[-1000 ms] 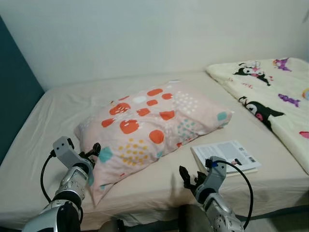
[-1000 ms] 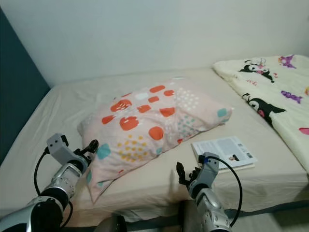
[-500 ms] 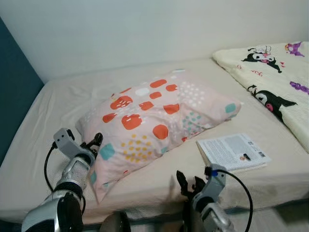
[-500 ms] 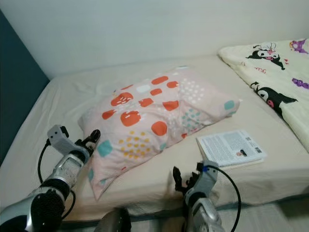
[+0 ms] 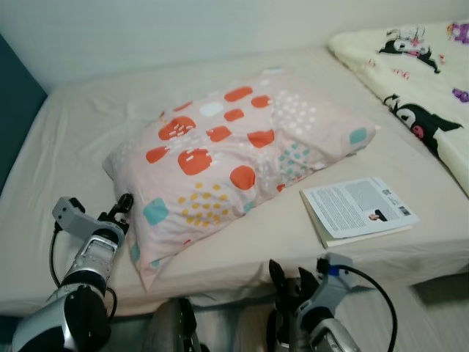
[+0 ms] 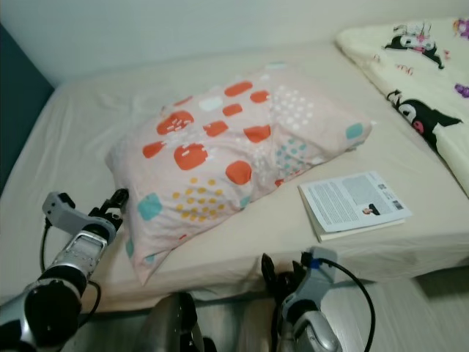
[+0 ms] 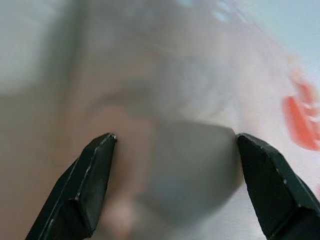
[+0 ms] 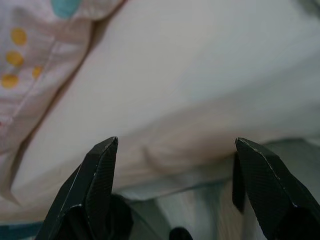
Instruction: Clean up the room
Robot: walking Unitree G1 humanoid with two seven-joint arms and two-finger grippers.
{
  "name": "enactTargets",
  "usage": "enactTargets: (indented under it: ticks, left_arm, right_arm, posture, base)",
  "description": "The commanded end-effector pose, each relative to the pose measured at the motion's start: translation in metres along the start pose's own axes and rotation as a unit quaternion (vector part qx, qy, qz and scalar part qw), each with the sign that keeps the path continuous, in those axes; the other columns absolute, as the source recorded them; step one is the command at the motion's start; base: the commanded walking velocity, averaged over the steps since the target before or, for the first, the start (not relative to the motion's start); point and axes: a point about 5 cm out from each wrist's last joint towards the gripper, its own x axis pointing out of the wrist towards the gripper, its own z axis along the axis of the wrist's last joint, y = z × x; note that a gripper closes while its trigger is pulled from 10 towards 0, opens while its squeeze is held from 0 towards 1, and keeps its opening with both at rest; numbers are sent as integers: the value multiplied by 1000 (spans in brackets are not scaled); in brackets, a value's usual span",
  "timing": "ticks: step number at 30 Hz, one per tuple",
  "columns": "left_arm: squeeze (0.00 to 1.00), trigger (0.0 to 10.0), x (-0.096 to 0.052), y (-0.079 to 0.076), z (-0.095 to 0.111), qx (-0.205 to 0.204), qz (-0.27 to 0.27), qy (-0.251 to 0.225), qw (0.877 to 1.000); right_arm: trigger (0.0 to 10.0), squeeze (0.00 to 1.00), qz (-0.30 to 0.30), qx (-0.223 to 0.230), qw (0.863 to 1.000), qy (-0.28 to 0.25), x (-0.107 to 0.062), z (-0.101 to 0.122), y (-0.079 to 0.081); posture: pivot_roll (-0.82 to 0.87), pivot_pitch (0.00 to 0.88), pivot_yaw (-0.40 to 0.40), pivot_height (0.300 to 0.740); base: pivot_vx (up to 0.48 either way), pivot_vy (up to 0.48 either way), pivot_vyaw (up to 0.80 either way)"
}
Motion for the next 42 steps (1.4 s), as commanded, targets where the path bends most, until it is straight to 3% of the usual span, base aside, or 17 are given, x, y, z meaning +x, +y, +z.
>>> enactTargets:
  ticks: [1, 3, 6, 14, 18, 24, 25, 26, 28, 29, 31, 32, 35, 39, 42]
  left_arm:
    - [1000, 10000, -2, -1, -1, -40, -36, 0, 999]
    - [1000, 10000, -1, -11, -15, -101, -97, 19, 990]
    - [1000, 10000, -3, -20, -27, -154, -158, 40, 974]
    - [1000, 10000, -8, -33, -53, -189, -240, 111, 946]
    - [1000, 10000, -8, -35, -59, -183, -247, 123, 944]
    - [1000, 10000, -10, -53, -95, -163, -288, 189, 925]
    - [1000, 10000, -10, -54, -105, -115, -281, 210, 929]
    - [1000, 10000, -10, -54, -105, -115, -281, 210, 929]
    - [1000, 10000, -10, -55, -120, -38, -262, 235, 935]
    - [1000, 1490, -10, -54, -132, 40, -230, 247, 940]
    - [1000, 1490, -10, -53, -135, 63, -218, 248, 942]
    - [1000, 0, -10, -52, -138, 75, -207, 249, 943]
    - [1000, 0, -10, -52, -143, 119, -190, 252, 941]
    - [1000, 0, -7, -53, -141, 122, -178, 239, 947]
    - [1000, 0, 2, -61, -132, 136, -160, 202, 957]
  right_arm:
    - [10000, 0, -4, 34, 999, 16, -6, -11, 9]
    - [10000, 0, -7, 36, 999, 22, -11, -13, 9]
    - [10000, 0, -10, 37, 999, 31, -17, -15, 10]
    - [10000, 0, -17, 38, 999, 36, -23, -12, 8]
    - [10000, 0, -21, 38, 998, 35, -23, -11, 7]
    - [10000, 0, -29, 40, 998, 35, -21, -7, 2]
    - [10000, 0, -29, 40, 998, 34, -19, -6, 2]
    - [10000, 0, -29, 40, 998, 34, -19, -6, 2]
    - [10000, 0, -30, 38, 998, 34, -17, -5, 1]
    - [10000, 0, -31, 37, 998, 32, -13, -3, -1]
    - [10000, 0, -32, 36, 998, 30, -12, -1, -2]
    - [10000, 0, -32, 35, 998, 28, -9, 0, -3]
    - [10000, 0, -30, 32, 999, 17, -1, 6, -5]
    - [10000, 0, -25, 29, 999, 10, 7, 11, -5]
    - [10000, 0, -15, 25, 1000, 0, 23, 19, -5]
  posture:
    - [-151, 404, 59, 600]
    - [-163, 415, 51, 600]
    - [-179, 429, 45, 600]
    - [-183, 440, 41, 600]
    - [-180, 438, 42, 600]
    - [-167, 421, 47, 600]
    - [-163, 409, 50, 600]
    - [-163, 409, 50, 600]
    - [-157, 396, 51, 600]
    - [-148, 378, 56, 600]
    - [-148, 378, 56, 600]
    - [-144, 362, 59, 600]
    - [-142, 336, 63, 600]
    - [-135, 290, 68, 600]
    - [-120, 229, 71, 600]
  base:
    - [0, 0, 0]
    - [0, 0, 0]
    - [0, 0, 0]
    - [0, 0, 0]
    - [0, 0, 0]
    - [0, 0, 0]
    - [0, 0, 0]
    - [0, 0, 0]
    - [0, 0, 0]
    - [0, 0, 0]
    - [0, 0, 0]
    - [0, 0, 0]
    - [0, 0, 0]
    - [0, 0, 0]
    - [0, 0, 0]
